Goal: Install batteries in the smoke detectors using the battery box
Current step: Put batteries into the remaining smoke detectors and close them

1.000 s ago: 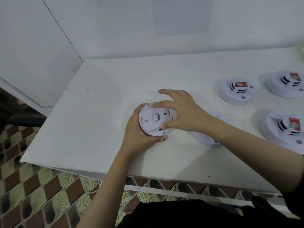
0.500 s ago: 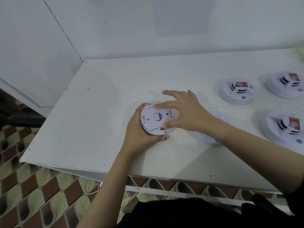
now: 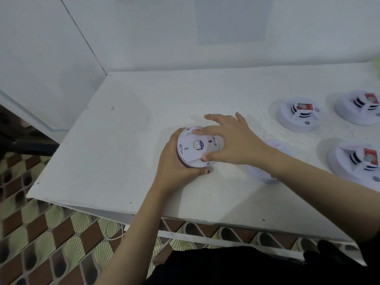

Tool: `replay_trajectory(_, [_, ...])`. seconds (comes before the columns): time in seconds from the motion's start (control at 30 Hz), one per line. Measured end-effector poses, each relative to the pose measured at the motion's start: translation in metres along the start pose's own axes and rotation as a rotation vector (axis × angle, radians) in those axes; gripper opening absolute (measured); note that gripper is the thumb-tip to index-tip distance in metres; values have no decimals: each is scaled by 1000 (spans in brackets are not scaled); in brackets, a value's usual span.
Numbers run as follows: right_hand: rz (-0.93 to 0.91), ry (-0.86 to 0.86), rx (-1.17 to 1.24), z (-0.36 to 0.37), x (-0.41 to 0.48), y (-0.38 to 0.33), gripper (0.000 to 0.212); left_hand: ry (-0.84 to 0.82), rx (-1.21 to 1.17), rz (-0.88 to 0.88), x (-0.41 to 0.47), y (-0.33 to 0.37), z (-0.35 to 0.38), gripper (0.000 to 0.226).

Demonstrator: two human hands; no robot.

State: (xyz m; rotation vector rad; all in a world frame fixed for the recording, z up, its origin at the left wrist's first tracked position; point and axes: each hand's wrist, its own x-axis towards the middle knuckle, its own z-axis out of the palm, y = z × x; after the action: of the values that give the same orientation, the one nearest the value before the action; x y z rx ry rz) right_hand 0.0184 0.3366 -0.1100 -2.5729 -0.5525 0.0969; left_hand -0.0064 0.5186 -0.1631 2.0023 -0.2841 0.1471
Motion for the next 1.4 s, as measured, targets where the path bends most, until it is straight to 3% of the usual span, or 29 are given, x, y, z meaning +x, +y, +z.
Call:
replay_trajectory(0.37, [-66,130,-40,10,-3,3,60,6,37,42,-1,6,-1,92])
replay_trajectory(0.57, [-291,273,-293,14,-2,8,53,18,66,65,-1,5,0,90])
replay_trajectory(0.73, [-441,311,-363,10,4,12,53,12,59,67,-1,6,-1,89])
replay_trajectory(1.07, [-343,343,-263,14,5,10,52,29,74,86,0,11,0,84])
replay_trajectory(1.4, [-336,418,-310,21,3,9,54,81,115,55,0,11,4,79])
